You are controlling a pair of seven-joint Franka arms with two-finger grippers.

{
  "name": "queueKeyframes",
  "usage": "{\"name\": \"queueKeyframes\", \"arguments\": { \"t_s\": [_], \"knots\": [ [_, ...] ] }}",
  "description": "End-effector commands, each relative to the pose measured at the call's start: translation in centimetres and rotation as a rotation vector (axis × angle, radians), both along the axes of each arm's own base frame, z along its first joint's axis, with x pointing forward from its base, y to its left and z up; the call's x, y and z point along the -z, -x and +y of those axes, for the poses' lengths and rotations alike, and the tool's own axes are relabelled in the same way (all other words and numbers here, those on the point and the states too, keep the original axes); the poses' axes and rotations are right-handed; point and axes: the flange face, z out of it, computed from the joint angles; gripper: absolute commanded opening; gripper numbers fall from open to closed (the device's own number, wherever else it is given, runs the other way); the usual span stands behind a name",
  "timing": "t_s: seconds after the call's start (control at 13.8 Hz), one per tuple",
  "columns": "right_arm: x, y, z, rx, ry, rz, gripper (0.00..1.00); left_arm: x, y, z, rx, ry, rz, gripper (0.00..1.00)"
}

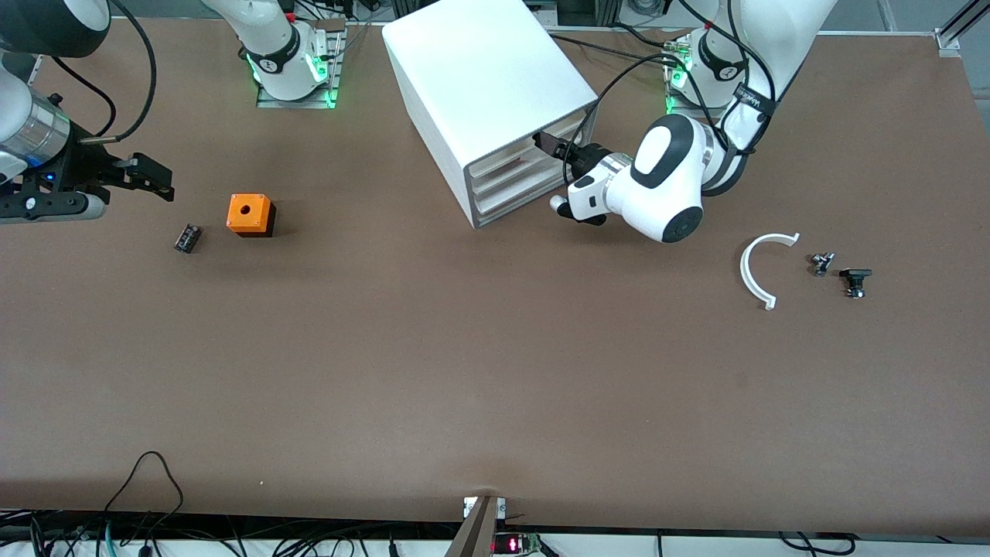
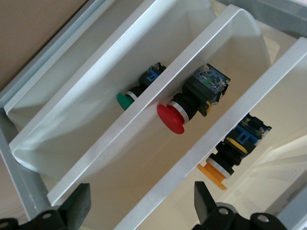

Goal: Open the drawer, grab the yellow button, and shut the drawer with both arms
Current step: 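Pull the drawer open with the left gripper while the right gripper approaches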

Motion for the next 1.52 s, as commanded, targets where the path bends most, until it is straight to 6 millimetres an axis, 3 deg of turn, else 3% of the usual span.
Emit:
{"name": "queueKeyframes", "arguments": {
  "t_s": [0.0, 0.22, 0.29, 0.43, 0.58, 0.8, 1.23, 1.38, 1.45],
  "knots": [
    [-0.4, -1.0, 3.9, -0.131, -0.021, -0.004, 1.0, -0.1, 2.2, -0.5, 0.0, 0.043, 0.007, 0.95],
    [0.0, -3.0, 10.6, -0.247, -0.018, -0.016, 1.0, 0.5, 3.3, -1.4, 0.0, 0.033, -0.007, 0.93],
    [0.1, -3.5, 13.2, -0.287, -0.017, -0.023, 1.0, 0.6, 3.2, -1.4, -0.004, 0.032, -0.015, 0.74],
    [-0.1, -4.4, 17.3, -0.345, -0.014, -0.045, 1.0, 0.6, 2.0, -0.4, -0.026, 0.022, -0.038, 0.0],
    [0.1, -5.3, 19.5, -0.374, -0.019, -0.08, 1.0, 0.8, -0.3, 2.2, -0.093, 0.008, -0.056, 0.0],
    [0.3, -5.0, 24.0, -0.434, -0.043, -0.148, 1.0, -0.2, -4.2, 5.7, -0.184, -0.003, -0.1, 0.0],
    [-1.5, -1.0, 36.0, -0.666, -0.076, -0.242, 1.0, -3.3, -9.1, 9.0, -0.198, -0.044, -0.243, 0.0],
    [-0.3, 0.2, 41.0, -0.845, -0.085, -0.273, 1.0, -3.5, -10.4, 10.2, -0.245, -0.063, -0.3, 0.0],
    [0.6, 0.9, 43.6, -0.902, -0.095, -0.293, 1.0, -3.6, -10.7, 10.7, -0.257, -0.067, -0.305, 0.52]
  ]
}}
